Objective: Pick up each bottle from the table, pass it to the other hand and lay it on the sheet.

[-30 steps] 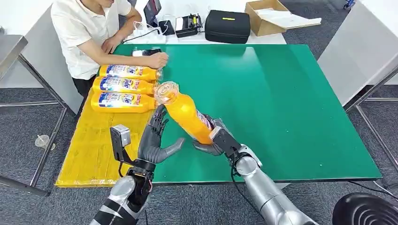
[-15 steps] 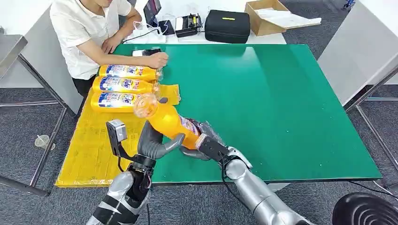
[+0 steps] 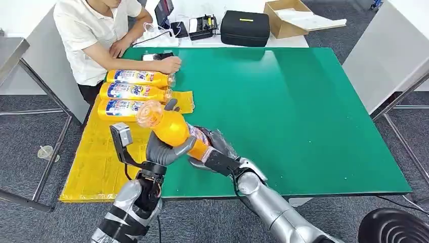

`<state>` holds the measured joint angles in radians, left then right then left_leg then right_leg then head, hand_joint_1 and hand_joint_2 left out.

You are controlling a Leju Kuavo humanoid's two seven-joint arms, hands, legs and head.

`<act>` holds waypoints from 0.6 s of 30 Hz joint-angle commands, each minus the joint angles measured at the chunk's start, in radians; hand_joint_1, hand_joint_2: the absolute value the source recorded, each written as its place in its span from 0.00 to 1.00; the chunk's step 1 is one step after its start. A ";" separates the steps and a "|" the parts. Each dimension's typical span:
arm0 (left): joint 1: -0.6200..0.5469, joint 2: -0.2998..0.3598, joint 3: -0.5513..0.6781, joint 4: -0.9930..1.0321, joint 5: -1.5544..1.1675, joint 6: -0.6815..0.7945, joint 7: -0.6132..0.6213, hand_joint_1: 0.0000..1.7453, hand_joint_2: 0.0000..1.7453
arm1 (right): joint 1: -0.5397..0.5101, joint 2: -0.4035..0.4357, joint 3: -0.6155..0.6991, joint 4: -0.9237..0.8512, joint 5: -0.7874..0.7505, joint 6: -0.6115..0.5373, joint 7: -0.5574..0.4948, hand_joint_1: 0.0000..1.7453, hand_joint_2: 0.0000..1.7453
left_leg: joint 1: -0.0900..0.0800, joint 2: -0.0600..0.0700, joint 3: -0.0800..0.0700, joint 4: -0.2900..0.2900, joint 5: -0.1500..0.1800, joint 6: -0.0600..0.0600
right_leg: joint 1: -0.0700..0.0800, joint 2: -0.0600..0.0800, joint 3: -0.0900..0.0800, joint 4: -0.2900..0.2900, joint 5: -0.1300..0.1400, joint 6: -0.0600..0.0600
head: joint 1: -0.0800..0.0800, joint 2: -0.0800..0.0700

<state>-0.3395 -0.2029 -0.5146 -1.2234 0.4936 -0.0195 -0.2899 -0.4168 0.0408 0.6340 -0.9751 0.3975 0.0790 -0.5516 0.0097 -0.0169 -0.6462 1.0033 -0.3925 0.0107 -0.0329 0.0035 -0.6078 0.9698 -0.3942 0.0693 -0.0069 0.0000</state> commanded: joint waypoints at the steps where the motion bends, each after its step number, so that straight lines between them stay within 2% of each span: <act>1: -0.068 -0.005 -0.010 0.084 0.001 -0.002 -0.016 1.00 1.00 | -0.043 0.012 0.026 0.038 -0.067 0.029 -0.038 0.89 1.00 | 0.000 0.001 0.003 0.001 -0.002 0.000 | 0.001 0.000 0.003 0.000 -0.001 -0.003 | 0.000 0.000; 4: -0.063 -0.001 0.003 0.087 0.015 -0.010 -0.022 1.00 1.00 | -0.035 0.007 0.019 0.022 -0.064 0.015 -0.039 0.73 1.00 | 0.000 0.000 0.001 0.000 0.000 0.000 | 0.000 -0.001 0.002 0.000 -0.001 -0.002 | 0.000 0.000; 8: -0.063 -0.001 0.003 0.087 0.015 -0.010 -0.022 1.00 1.00 | -0.035 0.007 0.019 0.022 -0.064 0.015 -0.039 0.73 1.00 | 0.001 0.002 0.004 0.001 -0.002 0.000 | 0.001 0.000 0.004 0.000 -0.002 -0.004 | 0.000 0.000; 9: -0.058 -0.001 0.008 0.082 0.017 -0.010 -0.024 1.00 1.00 | -0.034 0.007 0.015 0.021 -0.065 0.012 -0.039 0.31 1.00 | 0.000 0.001 0.003 0.000 -0.002 0.000 | 0.001 0.000 0.003 0.000 -0.001 -0.003 | 0.000 0.000; 10: -0.053 -0.003 0.013 0.071 0.020 -0.011 -0.028 1.00 1.00 | -0.028 0.013 0.004 0.017 -0.068 0.006 -0.039 0.01 1.00 | 0.000 0.001 0.002 0.000 -0.001 0.000 | 0.001 0.000 0.002 0.000 -0.001 -0.002 | 0.000 0.000; 12: -0.048 -0.001 0.014 0.057 0.020 -0.014 -0.035 1.00 1.00 | -0.020 0.021 -0.006 0.013 -0.076 0.001 -0.038 0.00 1.00 | 0.001 0.003 0.007 0.001 -0.004 0.000 | 0.002 0.001 0.007 0.000 -0.003 -0.005 | 0.000 0.000; 14: -0.042 -0.001 0.016 0.030 0.021 -0.015 -0.040 1.00 1.00 | -0.007 0.036 -0.021 0.007 -0.090 -0.014 -0.040 0.00 1.00 | 0.000 0.002 0.004 0.000 -0.002 0.000 | 0.001 0.001 0.004 0.000 -0.002 -0.003 | 0.000 0.000; 15: -0.041 -0.001 0.016 0.022 0.022 -0.015 -0.040 1.00 1.00 | -0.004 0.039 -0.026 0.007 -0.094 -0.021 -0.038 0.00 0.00 | 0.001 0.002 0.006 0.001 -0.004 0.000 | 0.002 0.000 0.006 0.001 -0.003 -0.004 | 0.000 0.000; 18: -0.029 0.002 0.024 -0.004 0.031 -0.008 -0.040 1.00 1.00 | 0.010 0.051 -0.056 0.005 -0.112 -0.065 -0.038 0.00 0.00 | 0.001 0.002 0.004 0.001 -0.003 0.000 | 0.001 0.000 0.004 0.000 -0.002 -0.004 | 0.000 0.000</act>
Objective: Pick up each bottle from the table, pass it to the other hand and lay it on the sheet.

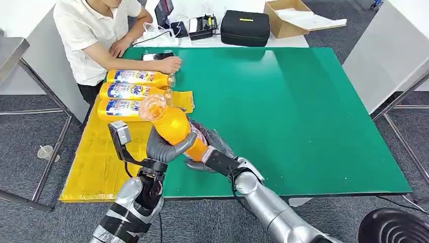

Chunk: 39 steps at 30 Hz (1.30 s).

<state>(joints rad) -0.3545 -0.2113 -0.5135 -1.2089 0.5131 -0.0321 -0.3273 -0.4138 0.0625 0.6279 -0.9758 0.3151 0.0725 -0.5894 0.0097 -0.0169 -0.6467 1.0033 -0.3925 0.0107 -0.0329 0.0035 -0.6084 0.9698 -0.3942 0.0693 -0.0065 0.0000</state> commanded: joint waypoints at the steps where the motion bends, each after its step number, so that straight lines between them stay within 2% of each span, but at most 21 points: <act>1: -0.010 0.018 0.024 -0.027 0.012 0.005 -0.002 1.00 1.00 | 0.013 0.030 -0.060 0.004 -0.026 -0.084 -0.005 0.00 0.00 | 0.000 0.002 0.002 0.000 -0.001 0.000 | 0.001 0.000 0.002 0.000 -0.001 -0.003 | 0.000 0.000; 4: -0.015 0.052 0.025 -0.033 -0.046 0.055 -0.018 1.00 1.00 | 0.031 0.027 -0.113 0.005 -0.017 -0.186 -0.012 0.00 0.00 | 0.001 0.002 0.005 0.001 -0.003 0.000 | 0.002 0.000 0.005 0.000 -0.002 -0.004 | 0.000 0.000; 5: -0.023 0.086 0.019 -0.037 -0.119 0.102 -0.031 1.00 1.00 | 0.044 0.019 -0.145 0.013 0.019 -0.290 -0.013 0.00 0.00 | 0.000 0.001 0.003 0.000 -0.001 0.000 | 0.001 0.000 0.003 -0.001 -0.001 -0.003 | 0.000 0.000; 7: -0.027 0.131 0.026 -0.048 -0.205 0.140 -0.038 1.00 1.00 | 0.057 -0.004 -0.195 0.035 0.046 -0.377 -0.027 0.00 0.00 | 0.000 0.001 0.003 -0.001 -0.001 0.000 | 0.001 0.000 0.003 -0.001 -0.001 -0.003 | 0.000 0.000; 9: -0.016 0.128 0.064 -0.056 -0.228 0.113 -0.030 1.00 1.00 | 0.059 -0.012 -0.234 0.057 0.051 -0.360 -0.064 0.00 0.00 | 0.001 0.002 0.009 -0.001 -0.003 -0.001 | 0.002 0.000 0.010 -0.001 -0.003 -0.006 | 0.000 0.000; 10: -0.016 0.128 0.064 -0.056 -0.228 0.113 -0.030 1.00 1.00 | 0.059 -0.012 -0.234 0.057 0.051 -0.360 -0.064 0.00 0.00 | 0.000 0.001 0.004 -0.001 -0.001 0.000 | 0.000 0.000 0.004 -0.001 -0.001 -0.003 | 0.000 0.000; 21: -0.014 0.119 0.057 -0.057 -0.232 0.113 -0.029 1.00 1.00 | 0.058 -0.002 -0.230 0.054 0.056 -0.362 -0.063 0.00 0.00 | 0.000 0.001 0.003 0.000 -0.001 0.000 | 0.001 0.000 0.003 0.000 -0.001 -0.002 | 0.000 0.000; 22: -0.011 0.136 0.051 -0.066 -0.264 0.123 -0.024 1.00 1.00 | 0.075 0.008 -0.279 0.041 0.048 -0.428 -0.065 0.00 0.00 | 0.001 0.002 0.006 0.001 -0.003 0.000 | 0.002 0.001 0.006 0.000 -0.002 -0.004 | 0.000 0.000; 23: -0.005 0.165 0.047 -0.087 -0.315 0.145 -0.031 1.00 1.00 | 0.101 0.018 -0.353 0.014 0.020 -0.526 -0.109 0.00 0.00 | 0.000 0.001 0.004 0.000 -0.002 0.000 | 0.001 0.000 0.004 0.000 -0.002 -0.003 | 0.000 0.000; 27: 0.030 0.245 0.094 -0.155 -0.515 0.199 -0.011 1.00 1.00 | 0.194 -0.036 -0.503 -0.144 -0.078 -0.678 -0.109 0.00 0.00 | 0.001 0.000 0.006 -0.001 -0.003 0.000 | 0.001 -0.001 0.006 -0.001 -0.003 -0.004 | 0.000 0.000; 30: 0.022 0.269 0.116 -0.153 -0.653 0.210 0.031 1.00 1.00 | 0.252 -0.057 -0.577 -0.248 -0.098 -0.759 -0.109 0.00 0.00 | 0.001 -0.001 0.006 0.001 -0.004 0.000 | 0.002 -0.002 0.007 0.000 -0.004 -0.005 | 0.000 0.000; 34: -0.039 0.284 0.083 -0.036 -0.868 0.213 0.127 1.00 1.00 | 0.284 -0.068 -0.611 -0.277 -0.103 -0.735 -0.109 0.00 0.00 | 0.000 -0.001 0.002 0.001 -0.002 0.000 | 0.001 -0.003 0.003 0.001 -0.003 -0.004 | 0.000 0.000; 38: -0.135 0.268 0.026 0.177 -1.128 0.232 0.138 1.00 1.00 | 0.259 -0.064 -0.563 -0.231 -0.080 -0.703 -0.109 0.00 0.00 | 0.001 -0.003 0.002 0.000 -0.001 0.000 | 0.001 -0.004 0.003 -0.001 -0.001 -0.003 | 0.000 0.000; 39: -0.155 0.266 0.010 0.212 -1.169 0.226 0.150 1.00 1.00 | 0.254 -0.062 -0.554 -0.228 -0.080 -0.699 -0.109 0.00 0.00 | 0.002 -0.002 0.007 0.001 -0.003 -0.001 | 0.003 -0.005 0.008 0.000 -0.004 -0.007 | 0.000 0.000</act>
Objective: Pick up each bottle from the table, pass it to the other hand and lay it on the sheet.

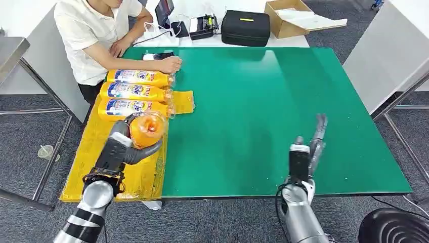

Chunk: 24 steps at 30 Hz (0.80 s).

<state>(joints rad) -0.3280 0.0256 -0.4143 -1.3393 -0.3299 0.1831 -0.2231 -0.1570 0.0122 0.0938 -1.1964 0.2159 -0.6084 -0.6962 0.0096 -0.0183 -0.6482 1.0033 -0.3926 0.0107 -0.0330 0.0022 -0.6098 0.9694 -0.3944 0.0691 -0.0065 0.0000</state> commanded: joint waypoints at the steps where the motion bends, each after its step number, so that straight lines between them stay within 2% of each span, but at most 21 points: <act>1: -0.205 0.033 -0.120 0.380 -0.388 0.002 0.057 1.00 1.00 | -0.007 -0.010 -0.013 -0.001 0.018 -0.021 -0.002 0.00 0.00 | 0.001 0.000 0.004 0.000 -0.001 0.000 | 0.001 -0.002 0.004 0.000 -0.001 -0.003 | 0.000 0.000; 8: -0.309 -0.005 -0.148 0.570 -0.486 -0.056 0.091 1.00 1.00 | -0.005 -0.007 -0.008 0.004 -0.013 0.002 -0.002 0.00 0.00 | 0.001 0.002 0.005 0.001 -0.001 0.000 | 0.002 -0.001 0.005 0.000 -0.001 -0.003 | 0.000 0.000; 9: -0.324 -0.010 -0.154 0.603 -0.496 -0.072 0.095 1.00 1.00 | -0.002 -0.008 -0.007 0.003 -0.012 0.007 -0.002 0.00 1.00 | 0.001 0.001 0.003 0.000 0.001 0.000 | 0.001 -0.001 0.004 0.000 -0.001 -0.002 | 0.000 0.000; 12: -0.351 -0.025 -0.168 0.682 -0.526 -0.083 0.101 1.00 1.00 | 0.001 -0.009 -0.010 0.000 -0.020 0.021 -0.002 0.00 1.00 | 0.001 0.001 0.003 0.000 0.001 0.000 | 0.001 -0.001 0.004 0.000 0.000 -0.002 | 0.000 0.000; 17: -0.351 -0.025 -0.168 0.682 -0.526 -0.083 0.101 1.00 1.00 | 0.001 -0.009 -0.010 0.000 -0.020 0.021 -0.002 0.00 1.00 | 0.002 0.003 0.008 0.002 -0.003 -0.001 | 0.003 0.000 0.008 0.001 -0.003 -0.005 | 0.000 0.000; 19: -0.351 -0.025 -0.168 0.682 -0.526 -0.083 0.101 1.00 1.00 | 0.001 -0.009 -0.010 0.000 -0.020 0.021 -0.002 0.00 1.00 | 0.001 0.003 0.005 0.001 -0.001 -0.001 | 0.002 0.000 0.004 0.000 -0.001 -0.003 | 0.000 0.000; 24: -0.383 -0.052 -0.198 0.797 -0.590 -0.074 0.128 1.00 1.00 | -0.025 -0.003 -0.002 0.032 -0.029 0.061 -0.002 0.00 1.00 | 0.001 0.003 0.005 0.001 -0.001 0.000 | 0.002 0.000 0.005 0.000 -0.001 -0.003 | 0.000 0.000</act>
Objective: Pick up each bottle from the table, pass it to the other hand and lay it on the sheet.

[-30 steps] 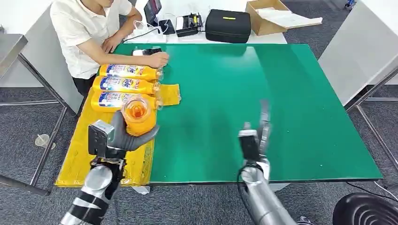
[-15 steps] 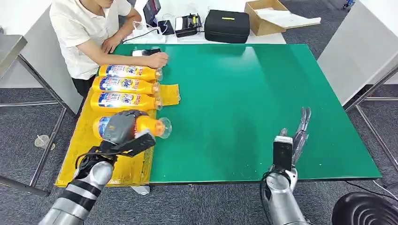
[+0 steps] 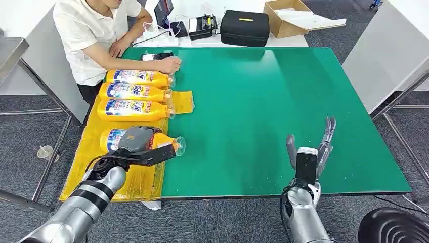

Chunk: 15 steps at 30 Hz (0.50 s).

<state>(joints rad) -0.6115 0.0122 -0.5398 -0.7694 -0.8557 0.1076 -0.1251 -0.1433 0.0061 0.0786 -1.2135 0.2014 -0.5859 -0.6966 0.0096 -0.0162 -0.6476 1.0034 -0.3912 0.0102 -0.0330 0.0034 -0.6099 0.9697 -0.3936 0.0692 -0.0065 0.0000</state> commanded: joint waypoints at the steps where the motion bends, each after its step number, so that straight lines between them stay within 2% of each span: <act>1: -0.113 -0.053 -0.071 0.275 -0.066 -0.014 0.029 1.00 1.00 | -0.048 0.006 0.019 0.061 -0.016 0.048 -0.002 0.00 1.00 | 0.002 0.001 0.007 0.002 -0.004 0.000 | 0.003 -0.001 0.008 0.000 -0.003 -0.005 | 0.000 0.000; 5: -0.128 -0.073 -0.098 0.358 -0.112 -0.017 0.037 1.00 1.00 | -0.061 0.010 0.046 0.072 -0.017 0.051 -0.002 0.00 1.00 | 0.001 0.002 0.005 0.001 -0.003 0.000 | 0.002 0.000 0.006 0.000 -0.002 -0.004 | 0.000 0.000; 7: -0.133 -0.078 -0.109 0.379 -0.126 -0.032 0.048 0.93 1.00 | -0.064 0.010 0.050 0.079 -0.016 0.052 -0.002 0.00 1.00 | 0.001 0.002 0.003 0.000 -0.002 0.000 | 0.001 0.001 0.004 -0.001 -0.001 -0.003 | 0.000 0.000; 9: -0.138 -0.081 -0.110 0.391 -0.128 -0.047 0.050 0.94 1.00 | -0.066 0.012 0.049 0.084 -0.022 0.056 -0.002 0.00 1.00 | 0.001 0.002 0.004 0.000 -0.002 0.000 | 0.001 0.001 0.005 -0.001 -0.001 -0.003 | 0.000 0.000; 10: -0.142 -0.083 -0.108 0.403 -0.128 -0.062 0.053 0.89 1.00 | -0.066 0.012 0.051 0.088 -0.022 0.056 -0.002 0.00 1.00 | 0.001 0.002 0.006 0.000 -0.003 0.000 | 0.002 0.001 0.006 0.000 -0.002 -0.004 | 0.000 0.000; 11: -0.144 -0.083 -0.108 0.406 -0.128 -0.069 0.054 0.77 1.00 | -0.066 0.013 0.052 0.087 -0.024 0.055 -0.002 0.00 1.00 | 0.001 0.002 0.003 0.000 -0.001 0.000 | 0.001 0.001 0.004 -0.001 -0.001 -0.003 | 0.000 0.000; 12: -0.144 -0.083 -0.108 0.406 -0.128 -0.069 0.054 0.74 1.00 | -0.066 0.013 0.052 0.087 -0.024 0.055 -0.002 0.00 1.00 | 0.001 0.003 0.007 0.000 -0.003 0.000 | 0.002 0.001 0.008 -0.001 -0.002 -0.004 | 0.000 0.000; 15: -0.144 -0.083 -0.108 0.406 -0.128 -0.069 0.054 0.74 1.00 | -0.066 0.013 0.052 0.087 -0.024 0.055 -0.002 0.00 1.00 | 0.000 0.000 0.004 -0.001 -0.001 0.000 | 0.001 -0.001 0.005 -0.001 -0.001 -0.002 | 0.000 0.000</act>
<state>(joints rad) -0.7162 -0.0515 -0.5989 -0.5093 -0.9815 0.0618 -0.0794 -0.1699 0.0156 0.1057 -1.1959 0.1858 -0.5341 -0.6966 0.0096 -0.0190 -0.6467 1.0031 -0.3911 0.0103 -0.0330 0.0011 -0.6074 0.9698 -0.3937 0.0692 -0.0065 0.0000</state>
